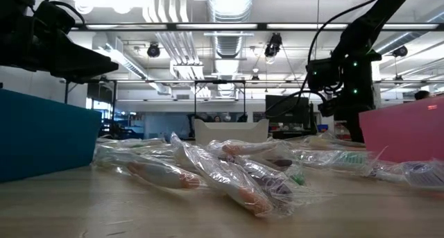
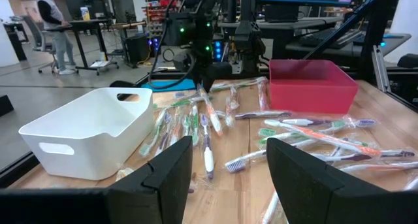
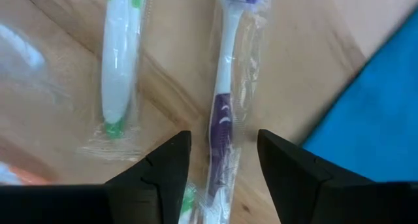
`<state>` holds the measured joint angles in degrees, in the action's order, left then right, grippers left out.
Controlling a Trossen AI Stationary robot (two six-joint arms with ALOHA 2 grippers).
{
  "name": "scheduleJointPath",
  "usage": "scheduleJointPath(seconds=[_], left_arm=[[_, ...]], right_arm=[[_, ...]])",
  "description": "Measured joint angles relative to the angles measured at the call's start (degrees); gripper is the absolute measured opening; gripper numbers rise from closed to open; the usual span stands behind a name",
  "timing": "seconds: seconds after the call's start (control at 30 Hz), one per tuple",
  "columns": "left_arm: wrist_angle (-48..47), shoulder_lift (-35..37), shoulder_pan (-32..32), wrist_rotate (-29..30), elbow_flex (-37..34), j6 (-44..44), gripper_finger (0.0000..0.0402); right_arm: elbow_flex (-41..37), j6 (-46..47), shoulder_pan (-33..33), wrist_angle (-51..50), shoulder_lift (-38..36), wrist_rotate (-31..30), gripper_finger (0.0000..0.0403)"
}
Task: Pick & Place Toothbrushes
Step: Put the violet toothbrush into the white bin
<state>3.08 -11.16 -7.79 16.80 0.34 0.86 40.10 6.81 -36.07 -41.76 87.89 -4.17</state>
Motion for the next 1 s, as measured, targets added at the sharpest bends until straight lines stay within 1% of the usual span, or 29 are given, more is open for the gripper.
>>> scheduleJointPath(seconds=[0.07, 0.17, 0.4, 0.63, 1.0], left_arm=[[0.0, 0.0, 0.0, 0.0, 0.0, 0.0, 0.0202], [0.0, 0.0, 0.0, 0.0, 0.0, 0.0, 0.0202], [0.0, 0.0, 0.0, 0.0, 0.0, 0.0, 0.0202], [0.0, 0.0, 0.0, 0.0, 0.0, 0.0, 0.0202], [0.0, 0.0, 0.0, 0.0, 0.0, 0.0, 0.0202]], right_arm=[[-0.1, -0.3, 0.0, 0.1, -0.3, -0.1, 0.0173], [-0.3, -0.6, 0.1, 0.5, -1.8, -0.1, 0.0152], [-0.5, -0.8, 0.0, 1.2, -4.7, -0.6, 0.0082], [-0.3, -1.0, 0.0, 1.0, -4.4, -0.4, 0.0015], [0.5, -1.2, -0.1, 0.2, -4.9, -0.1, 0.0008]])
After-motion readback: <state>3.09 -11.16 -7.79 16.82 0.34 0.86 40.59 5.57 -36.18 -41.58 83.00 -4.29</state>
